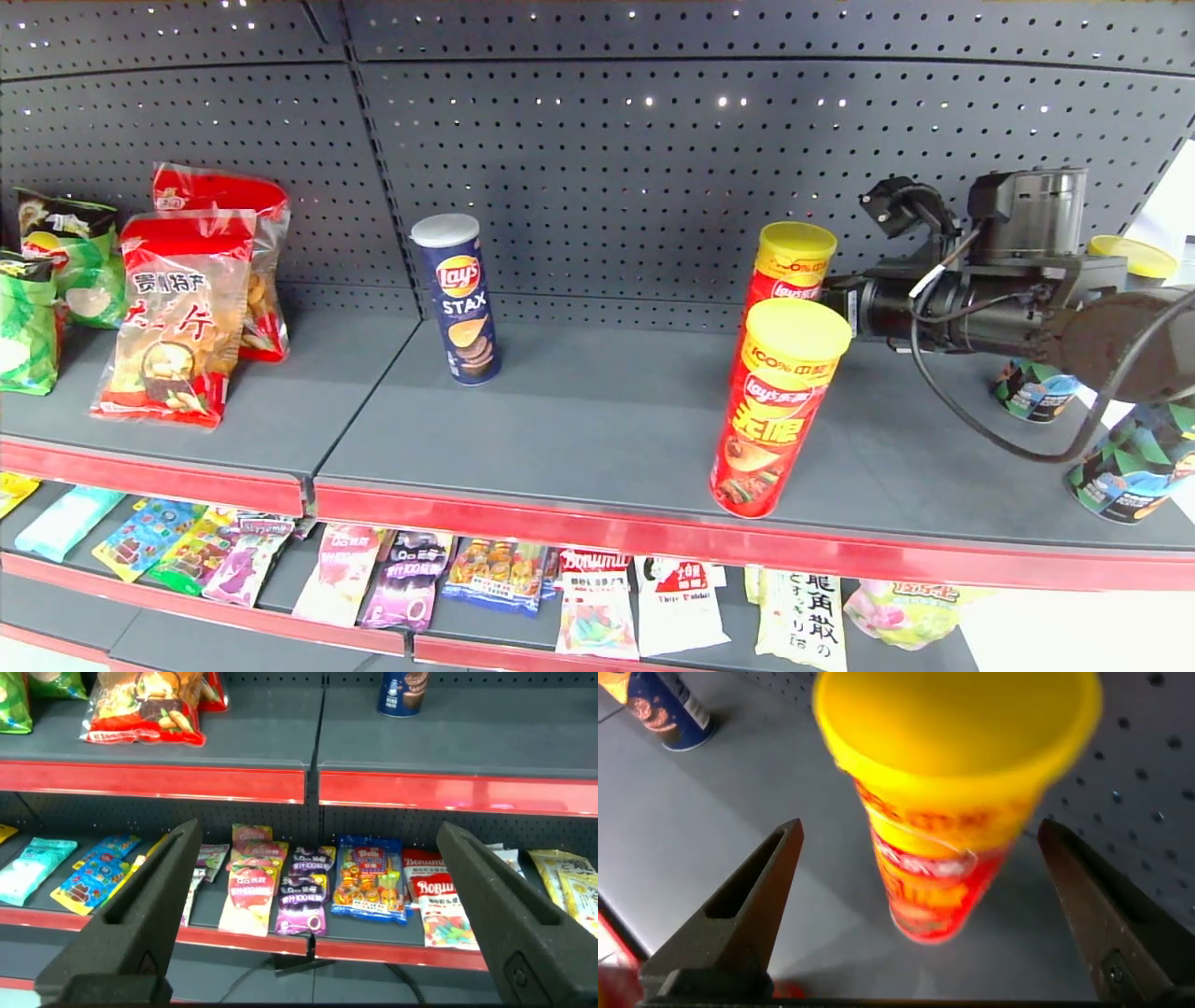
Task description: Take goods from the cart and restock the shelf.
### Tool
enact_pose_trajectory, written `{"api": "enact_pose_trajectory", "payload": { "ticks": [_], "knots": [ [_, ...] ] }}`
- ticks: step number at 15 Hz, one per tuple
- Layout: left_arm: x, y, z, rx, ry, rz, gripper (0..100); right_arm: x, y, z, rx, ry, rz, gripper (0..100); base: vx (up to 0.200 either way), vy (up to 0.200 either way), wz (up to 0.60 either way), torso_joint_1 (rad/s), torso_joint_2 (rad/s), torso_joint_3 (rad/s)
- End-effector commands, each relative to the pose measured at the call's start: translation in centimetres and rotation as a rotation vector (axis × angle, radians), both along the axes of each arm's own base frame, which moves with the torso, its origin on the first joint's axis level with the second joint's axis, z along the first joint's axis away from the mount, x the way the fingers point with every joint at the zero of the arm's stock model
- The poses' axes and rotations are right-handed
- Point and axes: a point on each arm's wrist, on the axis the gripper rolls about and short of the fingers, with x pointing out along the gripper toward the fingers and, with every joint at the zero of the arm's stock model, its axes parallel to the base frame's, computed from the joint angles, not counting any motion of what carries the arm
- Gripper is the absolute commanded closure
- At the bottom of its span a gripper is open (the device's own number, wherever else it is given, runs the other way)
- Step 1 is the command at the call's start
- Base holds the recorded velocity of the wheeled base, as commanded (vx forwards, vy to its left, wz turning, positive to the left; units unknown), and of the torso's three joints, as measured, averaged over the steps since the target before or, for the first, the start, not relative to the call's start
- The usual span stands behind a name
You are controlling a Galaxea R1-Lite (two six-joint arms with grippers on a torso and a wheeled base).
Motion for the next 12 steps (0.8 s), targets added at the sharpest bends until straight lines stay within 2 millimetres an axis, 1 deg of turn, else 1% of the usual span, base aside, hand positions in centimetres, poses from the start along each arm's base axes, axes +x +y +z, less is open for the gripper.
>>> {"api": "enact_pose_trajectory", "payload": {
  "ticks": [1,4,7,8,10,12],
  "knots": [
    [0.0,0.0,0.0,0.000,0.000,0.003,0,-1.8,-0.8,1.0,0.006,-0.021,-0.015,0,0.000,0.000,0.00,0.000,0.00,0.000],
    [0.0,0.0,0.0,0.000,0.000,0.000,0,-3.7,-1.3,0.6,-0.002,0.003,-0.040,0,0.000,0.000,0.00,0.000,0.00,0.000],
    [0.0,0.0,0.0,0.000,0.000,0.001,0,-4.9,-1.8,0.6,-0.001,0.008,-0.076,0,0.000,0.000,0.00,0.000,0.00,0.000],
    [0.0,0.0,0.0,0.000,0.000,0.003,0,-4.9,-1.8,0.6,-0.001,0.008,-0.076,0,0.000,0.000,0.00,0.000,0.00,0.000],
    [0.0,0.0,0.0,0.000,0.000,0.003,0,-7.3,-2.1,-0.1,-0.007,0.036,-0.070,0,0.000,0.000,0.00,0.000,0.00,0.000],
    [0.0,0.0,0.0,0.000,0.000,0.000,0,-9.0,-2.6,-1.0,-0.011,0.063,-0.075,0,0.000,0.000,0.00,0.000,0.00,0.000]
  ]
}}
